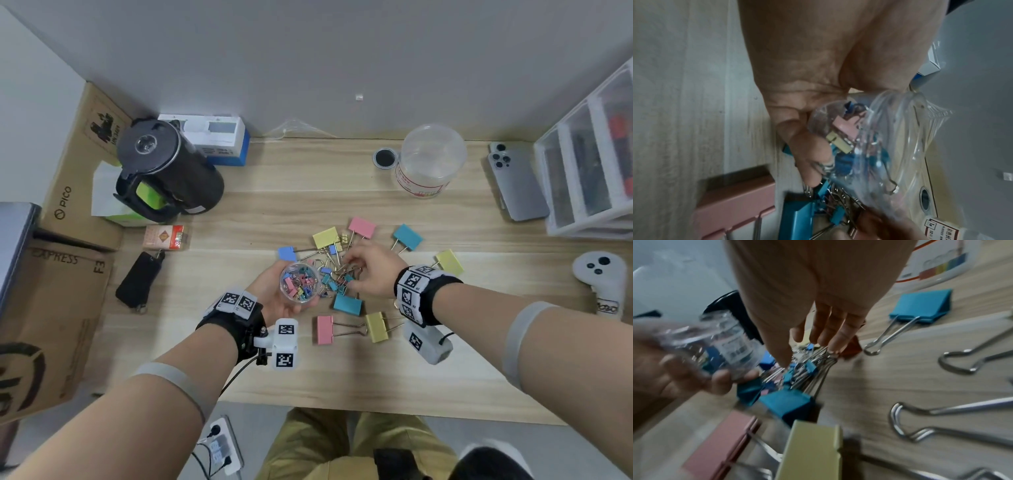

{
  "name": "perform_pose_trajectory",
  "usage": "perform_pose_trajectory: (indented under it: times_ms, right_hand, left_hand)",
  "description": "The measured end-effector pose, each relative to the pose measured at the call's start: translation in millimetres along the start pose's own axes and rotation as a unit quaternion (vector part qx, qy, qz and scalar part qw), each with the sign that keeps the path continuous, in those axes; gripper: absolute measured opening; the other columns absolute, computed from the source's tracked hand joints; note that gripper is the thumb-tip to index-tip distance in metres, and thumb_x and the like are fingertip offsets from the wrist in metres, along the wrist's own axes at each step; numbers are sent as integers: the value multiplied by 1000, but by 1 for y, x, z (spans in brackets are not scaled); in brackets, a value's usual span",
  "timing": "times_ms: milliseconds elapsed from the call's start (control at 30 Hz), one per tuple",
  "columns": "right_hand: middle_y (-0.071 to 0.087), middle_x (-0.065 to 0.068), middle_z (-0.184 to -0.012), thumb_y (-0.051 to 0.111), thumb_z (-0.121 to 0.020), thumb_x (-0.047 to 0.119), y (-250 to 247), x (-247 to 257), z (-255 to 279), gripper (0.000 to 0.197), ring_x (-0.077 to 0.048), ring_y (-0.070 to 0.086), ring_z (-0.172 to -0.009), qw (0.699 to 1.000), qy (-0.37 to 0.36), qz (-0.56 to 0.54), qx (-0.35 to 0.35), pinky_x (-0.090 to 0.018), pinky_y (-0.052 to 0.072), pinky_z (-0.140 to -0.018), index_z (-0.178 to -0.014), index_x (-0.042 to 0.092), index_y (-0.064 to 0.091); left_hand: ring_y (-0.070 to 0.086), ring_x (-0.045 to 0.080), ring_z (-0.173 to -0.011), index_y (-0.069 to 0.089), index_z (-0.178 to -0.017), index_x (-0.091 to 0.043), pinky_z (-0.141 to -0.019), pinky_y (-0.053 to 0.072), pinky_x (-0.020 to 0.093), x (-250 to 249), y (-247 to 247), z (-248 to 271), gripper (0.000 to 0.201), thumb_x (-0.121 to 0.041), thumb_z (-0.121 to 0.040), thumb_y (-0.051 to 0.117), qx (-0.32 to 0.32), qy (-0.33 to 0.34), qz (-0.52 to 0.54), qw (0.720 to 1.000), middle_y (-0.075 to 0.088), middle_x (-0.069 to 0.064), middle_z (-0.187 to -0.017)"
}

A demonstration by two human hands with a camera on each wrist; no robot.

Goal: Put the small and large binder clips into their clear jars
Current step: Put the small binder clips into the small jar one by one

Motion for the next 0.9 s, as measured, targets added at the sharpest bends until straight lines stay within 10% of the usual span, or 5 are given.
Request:
perform_pose_trajectory:
  times_ms: [233,433,633,900]
  right_hand:
    - [50,5,-118,76,-75,48,32,17,-8,60,-16,42,-109,995,-48,84,26,-36,40,-95,-130,32,57]
    - [48,5,-110,70,-85,28,34,9,-4,36,-14,44,-104,997,-42,71,3,-32,43,-93,-121,26,65]
    - [41,6,-112,76,-72,20,18,-7,4,56,-9,38,-106,998,-40,34,-18,-30,44,-97,-125,20,58]
    - [31,3,-125,83,-59,56,10,-27,24,85,-14,41,-112,998,23,44,-46,-31,50,-93,-129,23,47]
  left_hand:
    - [74,30,-68,64,-124,-7,-41,47,22,9,-4,-4,46,-42,-99,49,16,-18,-41,999,75,19,-101]
    - [74,31,-71,68,-113,-8,-41,48,23,13,-11,-1,43,-43,-101,45,26,-35,-45,998,73,23,-102]
    - [75,31,-71,66,-119,-5,-41,50,23,9,-8,0,46,-44,-99,49,37,-32,-36,998,73,22,-102]
    - [73,32,-73,66,-118,-8,-40,49,23,9,5,0,42,-42,-101,49,33,-25,-40,998,74,17,-98]
Point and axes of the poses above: each hand's wrist, its own z-axis away from the middle knuckle, its own y-axis out of the palm, x = y × z, the point moved 6 cm from there along -z, towards the middle knuckle
